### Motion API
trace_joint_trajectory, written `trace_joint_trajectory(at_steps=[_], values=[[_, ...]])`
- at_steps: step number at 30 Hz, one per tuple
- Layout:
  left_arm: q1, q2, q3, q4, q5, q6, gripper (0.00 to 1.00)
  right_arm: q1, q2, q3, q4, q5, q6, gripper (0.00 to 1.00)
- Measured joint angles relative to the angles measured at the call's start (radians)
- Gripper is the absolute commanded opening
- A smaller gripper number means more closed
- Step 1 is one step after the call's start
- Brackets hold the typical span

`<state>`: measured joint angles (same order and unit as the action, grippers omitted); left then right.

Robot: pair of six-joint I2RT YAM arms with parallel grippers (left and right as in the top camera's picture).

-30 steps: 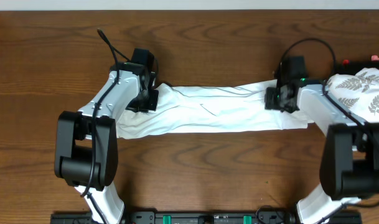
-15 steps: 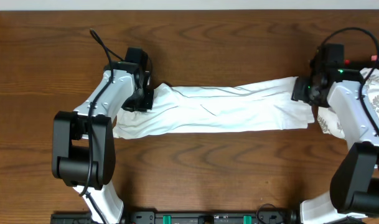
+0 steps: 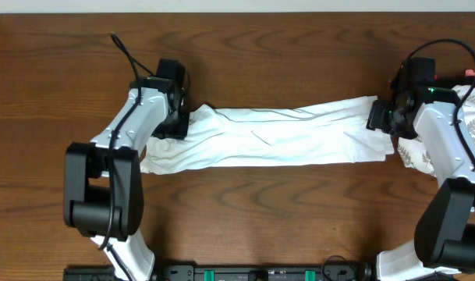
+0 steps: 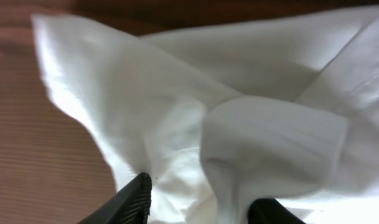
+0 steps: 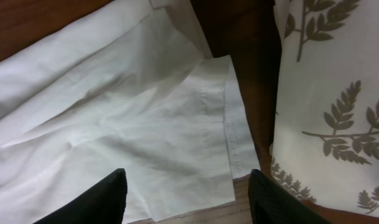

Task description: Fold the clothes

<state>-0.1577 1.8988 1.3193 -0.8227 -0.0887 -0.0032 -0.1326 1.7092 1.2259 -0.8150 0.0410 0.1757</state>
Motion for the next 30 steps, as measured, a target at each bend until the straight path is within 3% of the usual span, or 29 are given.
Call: trace_joint_trajectory(at_steps=[4,5,6,8,16,30], values=[[0.000,-0.077,0.002,0.046,-0.008,0.000,0.46,0.000,0.000,-0.006,0.000,-0.002,0.000,0.61],[0.000,-0.099,0.003,0.061,-0.008,-0.001,0.34,0.000,0.000,-0.007,-0.001,-0.003,0.000,0.61],[0.000,-0.122,0.005,0.079,-0.006,-0.008,0.15,0.000,0.000,-0.008,-0.001,-0.003,0.000,0.61],[0.001,-0.155,0.010,0.112,0.014,-0.008,0.07,0.000,0.000,-0.011,-0.004,-0.004,0.000,0.61],[0.001,-0.133,0.020,0.126,0.122,-0.027,0.06,0.000,0.000,-0.011,-0.015,-0.005,0.000,0.61],[0.003,0.076,-0.040,0.075,0.262,-0.076,0.06,0.000,0.000,-0.012,-0.027,-0.007,0.000,0.62]])
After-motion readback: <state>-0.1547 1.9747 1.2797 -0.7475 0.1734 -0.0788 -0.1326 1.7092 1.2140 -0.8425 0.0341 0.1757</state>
